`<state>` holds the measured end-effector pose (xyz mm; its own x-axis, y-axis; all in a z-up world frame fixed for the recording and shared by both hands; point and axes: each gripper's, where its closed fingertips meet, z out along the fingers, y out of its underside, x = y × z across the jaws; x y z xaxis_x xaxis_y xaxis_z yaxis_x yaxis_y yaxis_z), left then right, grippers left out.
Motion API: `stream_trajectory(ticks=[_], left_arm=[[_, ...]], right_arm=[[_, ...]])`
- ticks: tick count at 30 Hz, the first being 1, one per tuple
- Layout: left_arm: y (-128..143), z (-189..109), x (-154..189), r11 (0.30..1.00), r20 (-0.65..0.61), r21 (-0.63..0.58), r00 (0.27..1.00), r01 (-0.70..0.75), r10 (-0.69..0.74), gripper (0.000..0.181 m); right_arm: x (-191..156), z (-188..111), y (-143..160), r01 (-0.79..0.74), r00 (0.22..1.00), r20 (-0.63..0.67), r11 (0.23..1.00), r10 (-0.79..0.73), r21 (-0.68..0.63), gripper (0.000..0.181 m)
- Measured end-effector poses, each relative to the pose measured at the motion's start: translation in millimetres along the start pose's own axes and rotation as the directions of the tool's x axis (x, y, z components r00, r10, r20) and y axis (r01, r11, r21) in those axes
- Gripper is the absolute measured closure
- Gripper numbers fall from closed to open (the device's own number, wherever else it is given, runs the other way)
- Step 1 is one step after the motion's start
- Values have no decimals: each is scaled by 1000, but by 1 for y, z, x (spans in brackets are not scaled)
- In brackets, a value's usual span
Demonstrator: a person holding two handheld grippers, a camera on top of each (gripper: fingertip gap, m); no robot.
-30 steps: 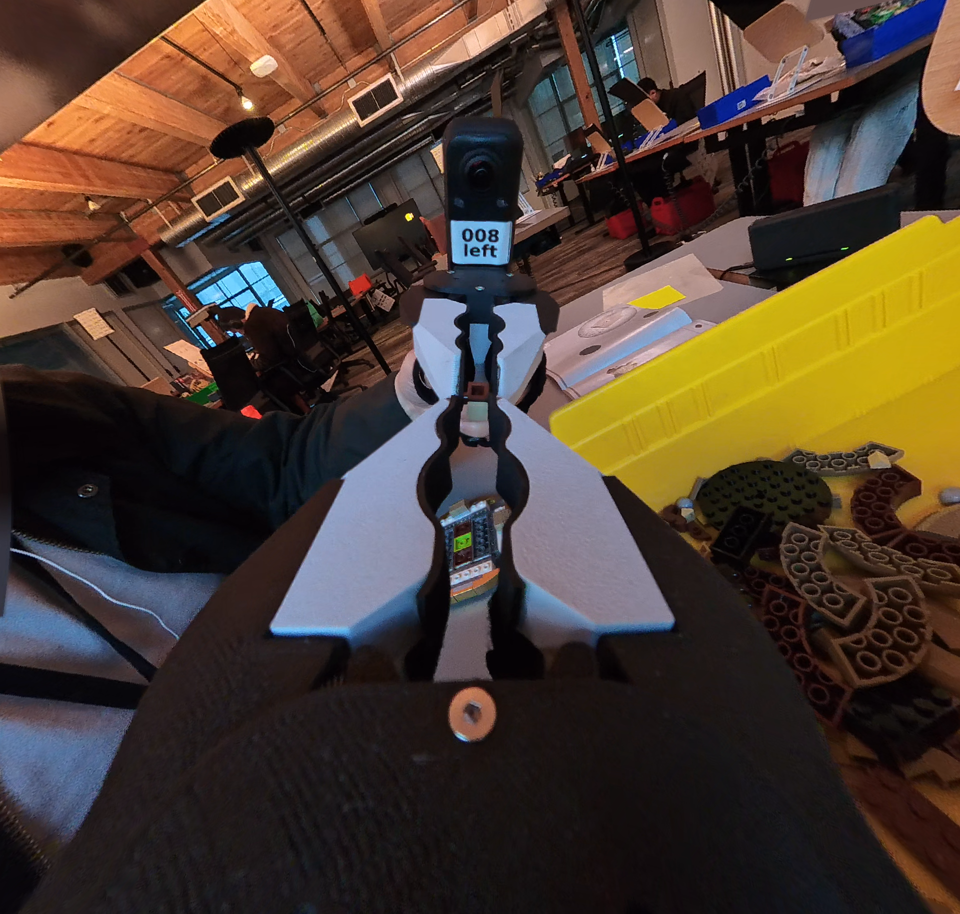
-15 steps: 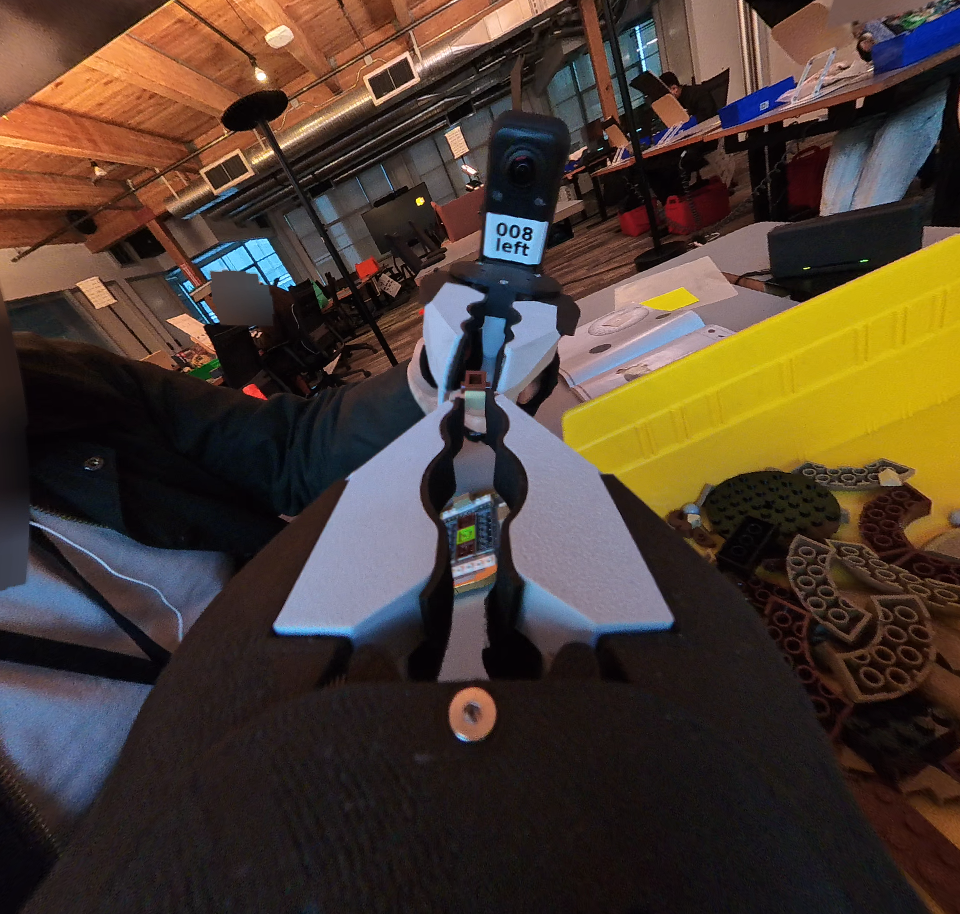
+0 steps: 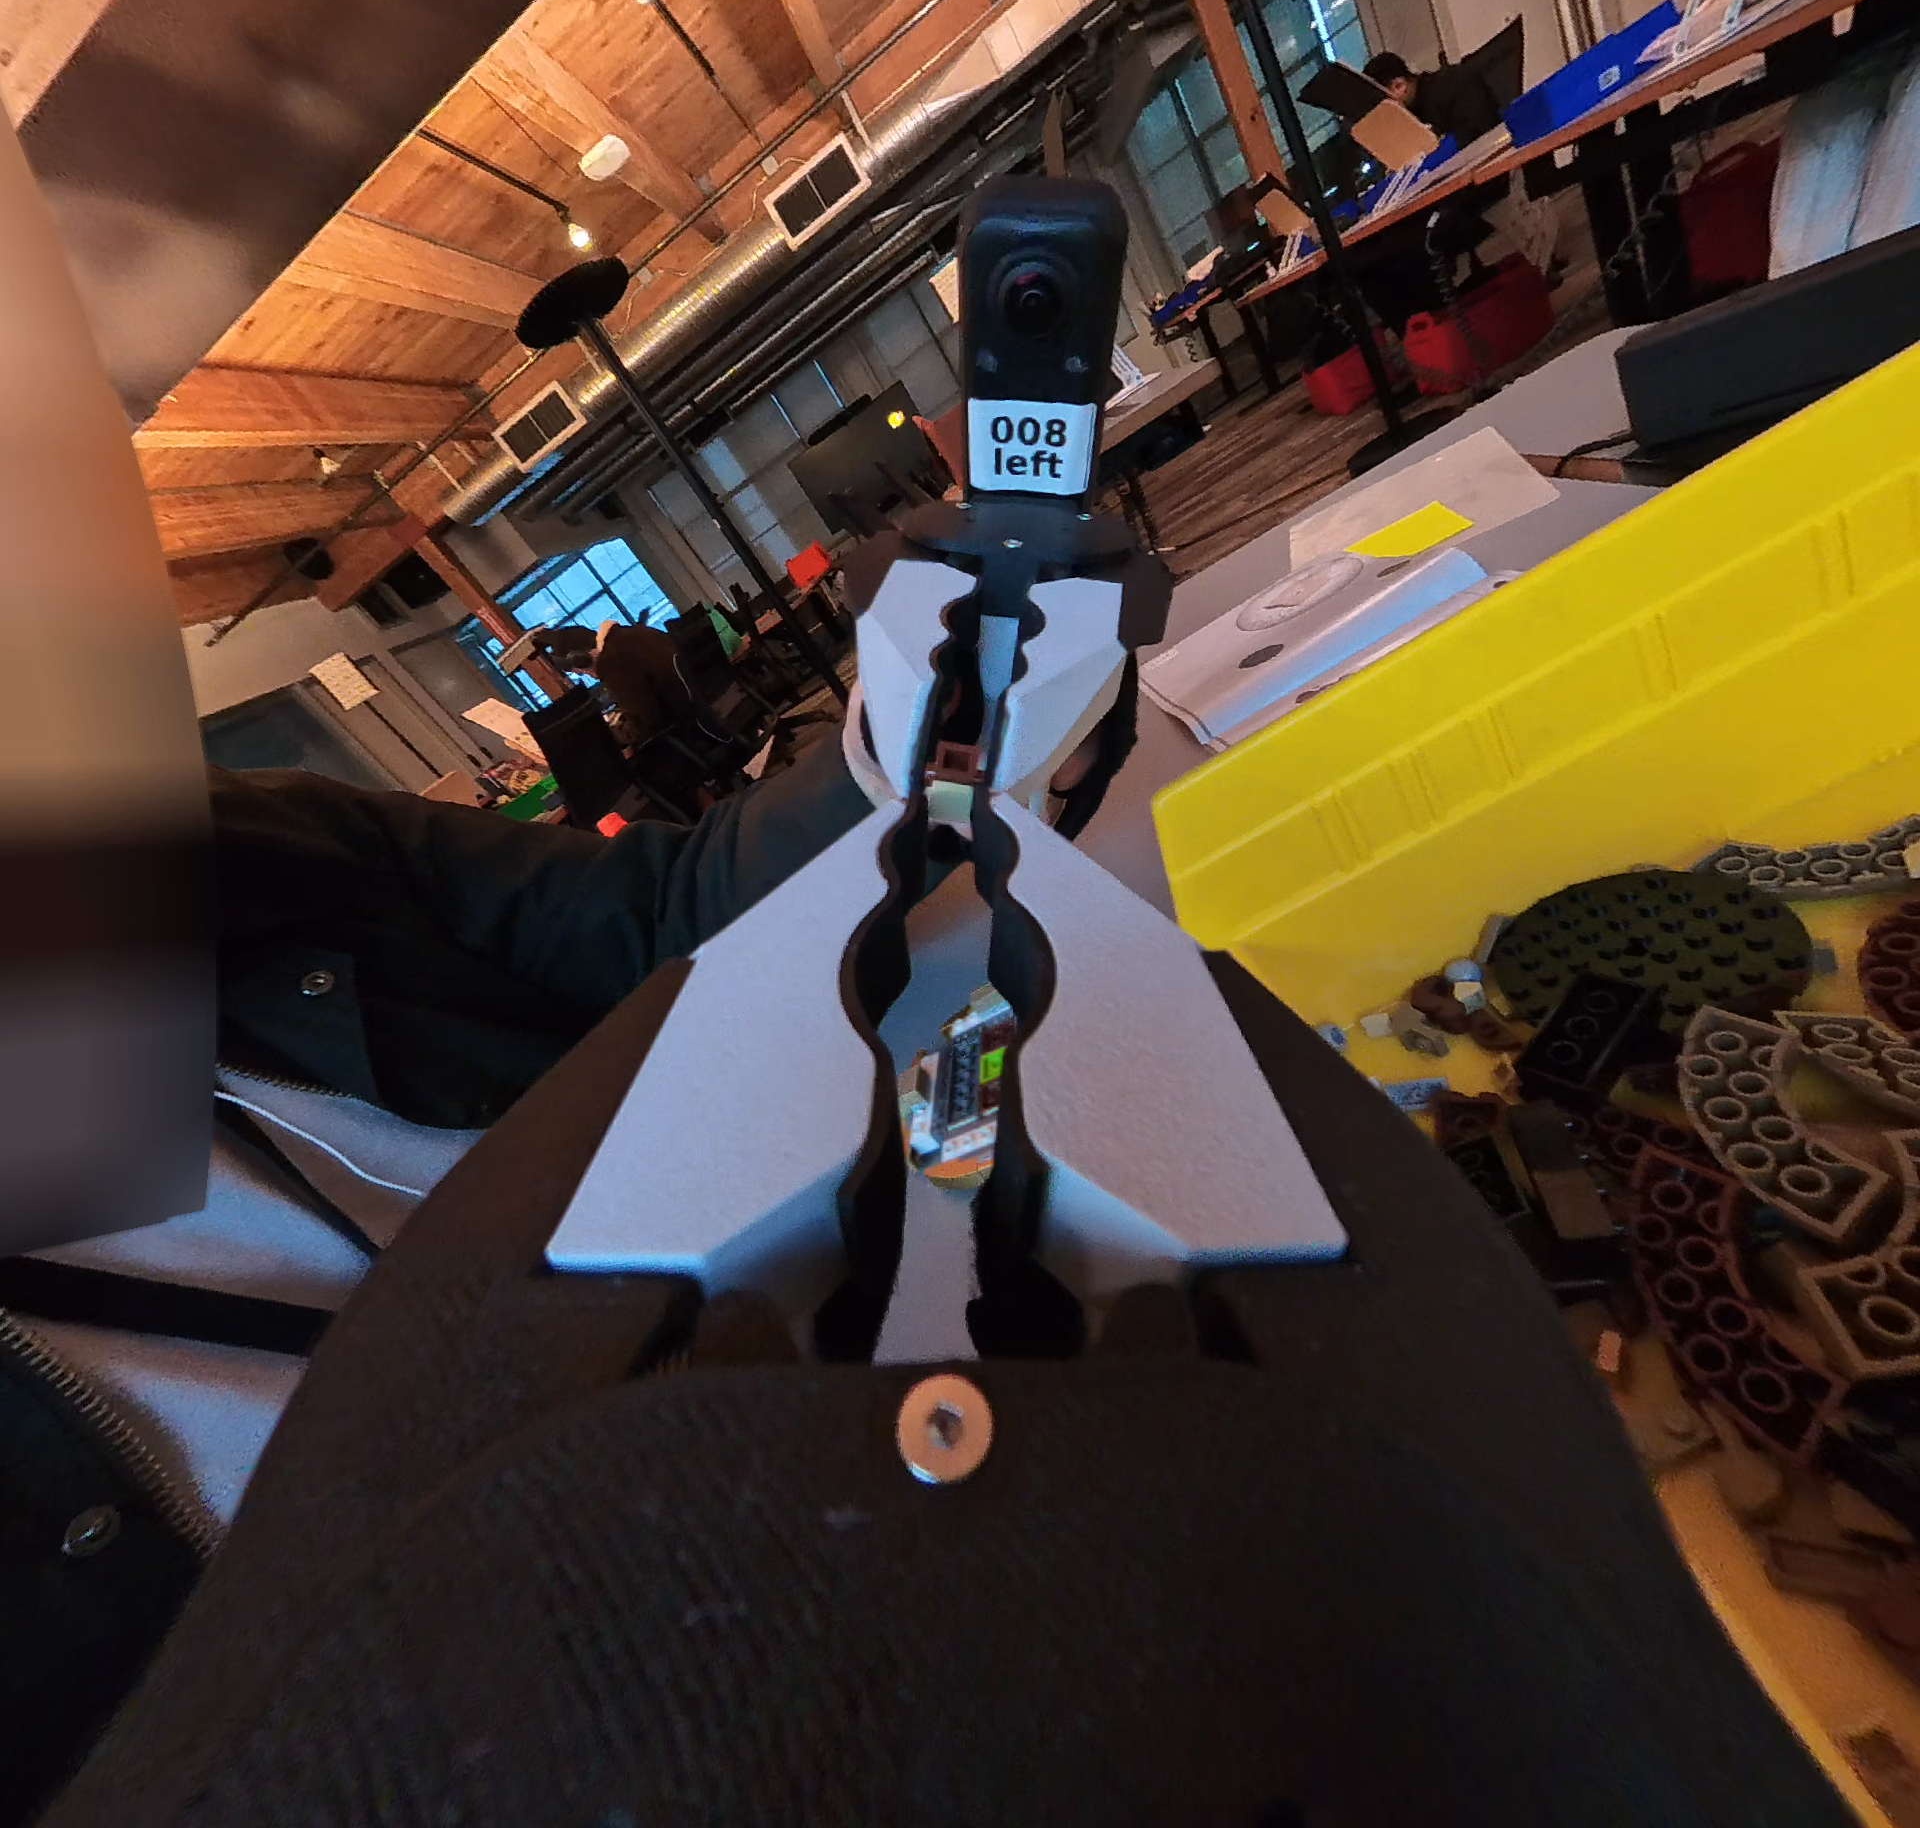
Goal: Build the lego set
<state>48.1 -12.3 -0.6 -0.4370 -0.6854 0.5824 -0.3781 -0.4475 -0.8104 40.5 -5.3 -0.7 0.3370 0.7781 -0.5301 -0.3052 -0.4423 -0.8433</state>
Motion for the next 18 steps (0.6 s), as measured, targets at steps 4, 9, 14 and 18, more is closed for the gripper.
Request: stream_trajectory(ticks=[4,9,14,18], left_arm=[[-5,-4,0,999,-10,34,1000,10,-9,172],[-11,-9,1,997,-33,69,999,26,-24,172],[-9,-7,2,998,-22,56,1000,12,-11,172],[-8,-6,0,999,-14,49,1000,20,-20,172]], right_arm=[[-1,-2,-6,42,999,-3,998,-42,37,171],[2,-12,-16,33,999,-9,995,-32,96,170],[1,-6,-9,6,1000,9,998,-7,65,170],[4,-4,-7,12,1000,-17,999,-11,50,168]])
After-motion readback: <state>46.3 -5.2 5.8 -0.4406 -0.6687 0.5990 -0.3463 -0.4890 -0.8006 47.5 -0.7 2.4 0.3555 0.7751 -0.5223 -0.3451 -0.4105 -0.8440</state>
